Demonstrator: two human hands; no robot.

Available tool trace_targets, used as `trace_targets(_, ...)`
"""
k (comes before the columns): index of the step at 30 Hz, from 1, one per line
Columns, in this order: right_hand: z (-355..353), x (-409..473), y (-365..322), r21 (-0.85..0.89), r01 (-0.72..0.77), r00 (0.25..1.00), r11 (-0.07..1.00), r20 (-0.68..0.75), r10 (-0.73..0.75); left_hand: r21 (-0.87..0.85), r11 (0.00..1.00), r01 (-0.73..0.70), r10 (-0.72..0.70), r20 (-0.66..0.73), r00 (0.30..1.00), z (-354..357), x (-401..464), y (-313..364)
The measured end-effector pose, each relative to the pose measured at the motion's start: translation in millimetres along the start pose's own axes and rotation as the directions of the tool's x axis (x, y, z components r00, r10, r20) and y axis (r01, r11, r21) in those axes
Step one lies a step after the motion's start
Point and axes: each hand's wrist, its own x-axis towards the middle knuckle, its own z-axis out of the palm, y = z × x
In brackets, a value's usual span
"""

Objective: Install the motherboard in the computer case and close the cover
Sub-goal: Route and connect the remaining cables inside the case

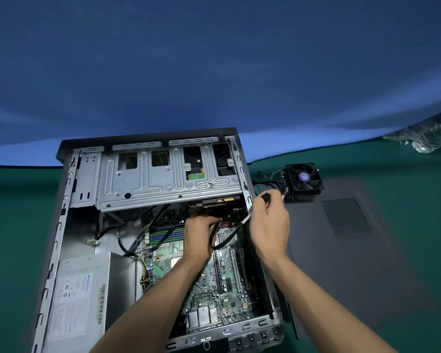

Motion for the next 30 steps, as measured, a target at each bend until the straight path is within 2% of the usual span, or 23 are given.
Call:
trace_targets(7,-0.8,-0.1,-0.5,0.042,-0.017,1.000,0.999,0.006,0.017,-0.007,1.000,-0.011,0.011,-0.046,0.999,1.0,3.8,1.0)
trace_targets(18,-1.6,0.2,-0.8,0.034,-0.013,1.000,0.999,0.020,0.012,-0.079,0.995,0.060,-0.061,-0.009,0.998,4.9,3.9,1.2)
trace_targets(25,-0.6,0.8,0.0,0.030,-0.010,1.000,1.000,0.017,0.010,-0.066,0.997,0.051,-0.051,-0.001,0.999,5.2,4.4,2.7)
trace_targets(30,0.6,0.5,2.4,0.020,-0.003,1.000,1.000,0.014,0.002,0.015,0.999,-0.044,0.044,-0.016,0.999,3.6,3.8,1.1)
